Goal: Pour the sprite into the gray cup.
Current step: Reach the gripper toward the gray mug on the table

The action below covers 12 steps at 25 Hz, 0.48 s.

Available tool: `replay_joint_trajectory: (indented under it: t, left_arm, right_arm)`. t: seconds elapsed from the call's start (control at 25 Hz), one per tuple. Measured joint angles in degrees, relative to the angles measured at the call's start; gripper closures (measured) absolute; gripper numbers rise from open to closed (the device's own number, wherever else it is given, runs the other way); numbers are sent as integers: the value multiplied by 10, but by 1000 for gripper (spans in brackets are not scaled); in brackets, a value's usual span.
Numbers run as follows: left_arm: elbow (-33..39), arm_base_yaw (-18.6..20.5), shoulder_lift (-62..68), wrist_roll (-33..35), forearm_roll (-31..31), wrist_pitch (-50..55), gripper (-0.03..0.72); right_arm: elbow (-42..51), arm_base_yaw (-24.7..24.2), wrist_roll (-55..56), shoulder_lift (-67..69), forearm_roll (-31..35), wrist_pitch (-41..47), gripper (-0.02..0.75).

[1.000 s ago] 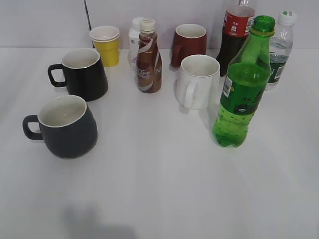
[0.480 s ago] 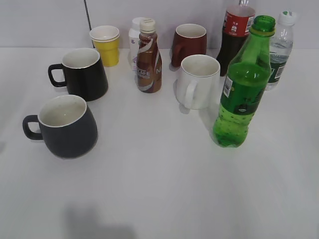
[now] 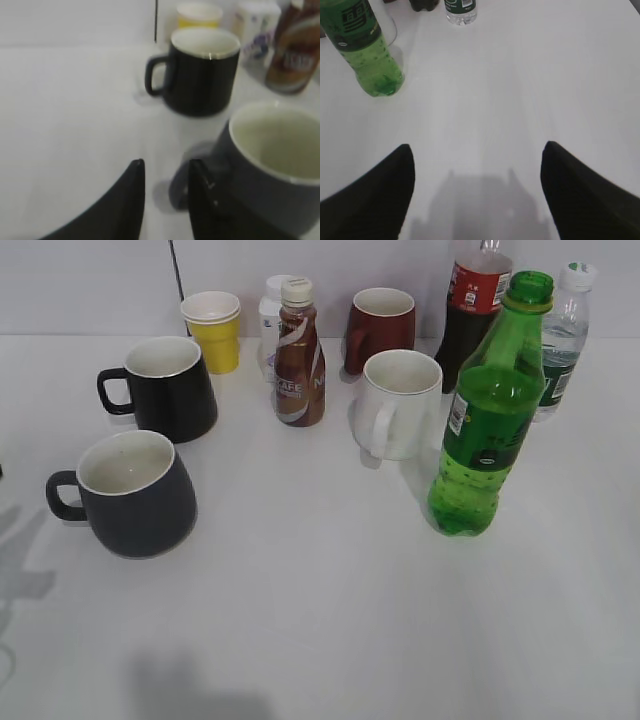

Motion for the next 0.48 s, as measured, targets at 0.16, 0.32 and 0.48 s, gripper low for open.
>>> replay_joint_trajectory:
  t: [0.16,0.32,0.48]
  left_arm:
    - [0,-5,67,10,-7,-2,454]
    - [0,-5,153,13,0,-55,450]
    - [0,-5,229,14,48,-149,423]
  right_arm:
    - [0,0,0,0,0,0,150]
    - [0,0,0,0,0,0,150]
    - [0,0,0,0,0,0,150]
